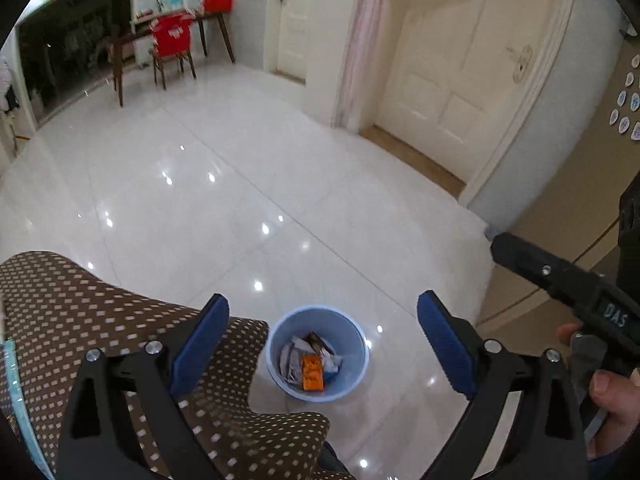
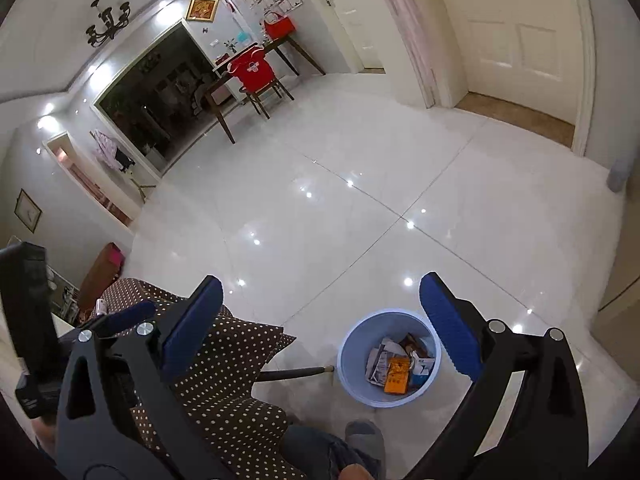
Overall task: Collect trash
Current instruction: 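Move both tools back over the table, then grasp the red-white snack wrapper with the left tool while the right tool grasps the black snack bag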
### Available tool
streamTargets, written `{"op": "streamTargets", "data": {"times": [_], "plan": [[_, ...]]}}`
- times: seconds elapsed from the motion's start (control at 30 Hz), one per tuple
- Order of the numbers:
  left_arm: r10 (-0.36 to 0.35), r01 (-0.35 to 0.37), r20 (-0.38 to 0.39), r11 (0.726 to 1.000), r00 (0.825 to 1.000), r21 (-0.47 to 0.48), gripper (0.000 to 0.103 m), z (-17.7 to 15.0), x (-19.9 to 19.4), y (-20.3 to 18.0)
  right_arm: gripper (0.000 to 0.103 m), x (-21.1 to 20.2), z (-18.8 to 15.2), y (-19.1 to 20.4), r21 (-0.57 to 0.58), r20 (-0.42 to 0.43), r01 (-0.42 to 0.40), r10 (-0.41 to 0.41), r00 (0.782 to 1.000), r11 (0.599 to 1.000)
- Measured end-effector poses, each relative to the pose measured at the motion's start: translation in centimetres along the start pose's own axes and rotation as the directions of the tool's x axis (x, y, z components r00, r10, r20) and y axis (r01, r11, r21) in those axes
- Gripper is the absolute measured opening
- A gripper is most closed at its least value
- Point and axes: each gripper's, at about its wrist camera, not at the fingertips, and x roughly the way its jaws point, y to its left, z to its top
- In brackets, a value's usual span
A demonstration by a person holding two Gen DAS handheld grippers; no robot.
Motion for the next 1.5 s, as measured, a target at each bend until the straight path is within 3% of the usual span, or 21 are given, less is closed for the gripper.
{"op": "streamTargets", "data": {"times": [0.37, 0.77, 1.07, 1.2, 1.37, 1.5], "plan": [[0.043, -0.038, 0.162, 0.999, 0.986, -0.033, 0.093, -1.1, -8.5, 1.0, 0.097, -3.1, -0.5, 7.6, -0.136, 0.040, -0.014, 0.020, 0.999, 0.991], [0.148, -0.104, 0.297, 0.982, 0.943, -0.157, 0.093, -6.0, -18.4, 8.1, 0.097, -3.8, -3.7, 18.5, -0.316, -0.001, -0.112, 0.118, 0.993, 0.942], [0.308, -0.209, 0.314, 0.927, 0.898, -0.312, 0.093, -11.2, -23.9, 15.6, 0.097, -2.1, -6.8, 25.8, -0.427, -0.073, -0.186, 0.171, 0.983, 0.885], [0.372, -0.247, 0.285, 0.886, 0.883, -0.393, 0.093, -13.5, -25.1, 19.6, 0.097, -0.6, -8.5, 29.2, -0.480, -0.134, -0.230, 0.188, 0.973, 0.847], [0.419, -0.276, 0.226, 0.835, 0.879, -0.475, 0.093, -15.9, -24.6, 24.6, 0.097, 1.5, -11.2, 31.7, -0.518, -0.209, -0.273, 0.189, 0.959, 0.811], [0.450, -0.334, 0.130, 0.800, 0.884, -0.498, 0.093, -17.0, -22.2, 28.2, 0.097, 3.0, -12.6, 32.7, -0.537, -0.250, -0.293, 0.183, 0.951, 0.791]]}}
